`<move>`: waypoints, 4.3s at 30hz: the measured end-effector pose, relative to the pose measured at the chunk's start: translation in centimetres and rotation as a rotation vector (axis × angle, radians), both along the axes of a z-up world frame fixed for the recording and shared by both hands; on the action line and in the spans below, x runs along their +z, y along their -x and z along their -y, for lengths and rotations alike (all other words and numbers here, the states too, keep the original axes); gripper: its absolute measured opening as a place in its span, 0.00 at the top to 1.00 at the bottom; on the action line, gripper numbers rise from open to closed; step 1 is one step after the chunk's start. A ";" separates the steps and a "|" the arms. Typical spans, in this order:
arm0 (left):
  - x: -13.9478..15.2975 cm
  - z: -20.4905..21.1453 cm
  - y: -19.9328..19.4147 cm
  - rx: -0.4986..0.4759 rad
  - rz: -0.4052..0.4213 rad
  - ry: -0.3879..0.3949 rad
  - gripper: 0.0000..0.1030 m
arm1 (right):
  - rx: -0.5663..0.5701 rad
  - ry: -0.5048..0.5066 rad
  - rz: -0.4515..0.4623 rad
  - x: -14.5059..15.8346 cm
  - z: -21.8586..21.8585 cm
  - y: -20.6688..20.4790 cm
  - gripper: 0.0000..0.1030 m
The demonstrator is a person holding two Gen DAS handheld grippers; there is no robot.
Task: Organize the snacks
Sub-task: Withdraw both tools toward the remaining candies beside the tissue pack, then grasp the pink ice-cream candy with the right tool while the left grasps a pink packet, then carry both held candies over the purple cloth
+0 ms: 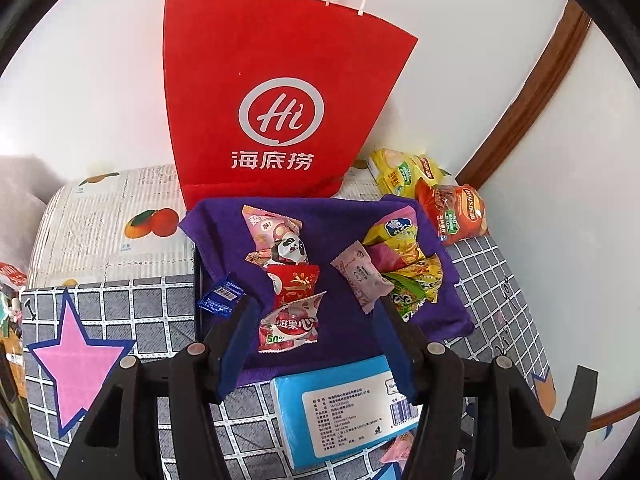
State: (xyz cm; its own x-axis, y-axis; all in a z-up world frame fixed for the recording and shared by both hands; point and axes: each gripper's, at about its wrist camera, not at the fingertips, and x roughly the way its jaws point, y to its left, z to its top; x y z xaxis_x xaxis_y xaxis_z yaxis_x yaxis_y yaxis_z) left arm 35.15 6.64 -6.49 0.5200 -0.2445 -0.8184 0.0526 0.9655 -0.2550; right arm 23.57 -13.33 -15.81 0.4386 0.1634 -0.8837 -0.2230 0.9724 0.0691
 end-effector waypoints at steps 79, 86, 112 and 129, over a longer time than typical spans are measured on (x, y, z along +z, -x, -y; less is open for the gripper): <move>-13.6 16.5 12.9 -0.057 -0.120 -0.160 0.47 | -0.133 -0.158 0.105 -2.9 11.3 9.9 0.80; -13.4 16.6 13.4 -0.098 -0.093 -0.205 0.68 | -0.119 -0.169 0.120 -2.1 10.4 10.0 0.80; -3.0 2.5 14.9 -0.034 0.047 -0.013 0.68 | -0.114 -0.160 0.231 6.5 5.3 6.2 0.80; 3.1 -3.5 10.0 0.047 0.136 -0.028 0.68 | -0.073 -0.175 0.301 13.1 2.1 -0.7 0.80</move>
